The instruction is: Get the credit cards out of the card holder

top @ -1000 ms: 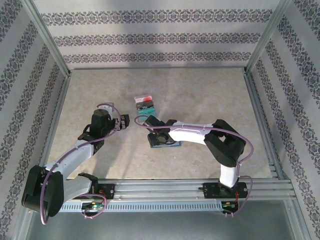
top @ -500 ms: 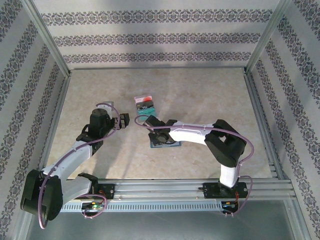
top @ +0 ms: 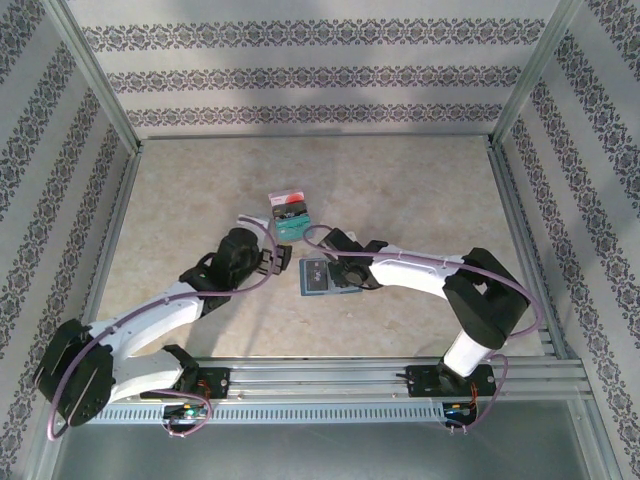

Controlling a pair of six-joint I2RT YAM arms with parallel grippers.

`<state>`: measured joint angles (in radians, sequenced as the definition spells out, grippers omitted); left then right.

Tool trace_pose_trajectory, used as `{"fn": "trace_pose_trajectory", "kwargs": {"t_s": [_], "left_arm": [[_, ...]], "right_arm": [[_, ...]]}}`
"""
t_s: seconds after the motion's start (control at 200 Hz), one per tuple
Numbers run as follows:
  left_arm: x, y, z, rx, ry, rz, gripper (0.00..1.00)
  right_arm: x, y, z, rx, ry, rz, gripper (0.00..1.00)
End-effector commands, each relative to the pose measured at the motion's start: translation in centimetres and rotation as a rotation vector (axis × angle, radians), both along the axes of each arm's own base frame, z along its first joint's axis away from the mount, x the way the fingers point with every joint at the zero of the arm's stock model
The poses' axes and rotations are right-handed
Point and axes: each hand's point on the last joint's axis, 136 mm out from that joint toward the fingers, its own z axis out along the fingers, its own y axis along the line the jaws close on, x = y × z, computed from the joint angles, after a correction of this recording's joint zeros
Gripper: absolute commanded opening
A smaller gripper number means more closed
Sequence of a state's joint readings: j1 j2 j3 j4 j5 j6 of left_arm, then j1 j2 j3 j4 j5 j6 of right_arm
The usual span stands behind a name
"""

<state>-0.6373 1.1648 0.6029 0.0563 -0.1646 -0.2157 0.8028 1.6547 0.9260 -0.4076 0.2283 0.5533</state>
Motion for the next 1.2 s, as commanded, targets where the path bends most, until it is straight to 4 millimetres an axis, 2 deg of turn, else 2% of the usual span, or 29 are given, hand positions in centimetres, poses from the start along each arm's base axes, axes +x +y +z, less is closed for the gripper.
{"fn": "trace_pose_trajectory", "kwargs": {"t_s": [0.0,0.14,0.315,0.425,0.56,0.705,0.954,1.194], "left_arm": [[-0.6,-0.9,-1.5,0.067,0.038,-0.016,0.89],[-1.5,-3.2,-3.3,0.059,0.078,-0.076,0.81],[-2.3,-5.3,-5.0,0.095,0.111,-0.132,0.74],[-2.4,-6.5,-5.9,0.074,0.141,-0.148,0.60],[-2.1,-7.3,-6.8,0.042,0.163,-0.142,0.48],[-1.8,-8.2,-7.6,0.013,0.183,-0.151,0.36],[-0.8,-9.4,-8.4,-0.057,0.194,-0.148,0.19],[-0.3,-9.5,-9.6,-0.097,0.233,-0.146,0.16]], "right_arm": [[0.2,-1.1,0.6,0.016,-0.026,-0.046,0.37],[0.2,-2.4,1.0,0.036,-0.024,-0.084,0.38],[0.3,-4.0,2.8,0.108,-0.056,-0.160,0.37],[0.3,-4.2,4.1,0.190,-0.079,-0.196,0.37],[0.3,-2.3,5.6,0.334,-0.074,-0.170,0.36],[0.3,0.7,5.7,0.479,-0.028,-0.125,0.35],[0.7,4.3,3.6,0.603,0.080,-0.090,0.31],[1.1,5.1,1.4,0.586,0.137,-0.095,0.29]]}}
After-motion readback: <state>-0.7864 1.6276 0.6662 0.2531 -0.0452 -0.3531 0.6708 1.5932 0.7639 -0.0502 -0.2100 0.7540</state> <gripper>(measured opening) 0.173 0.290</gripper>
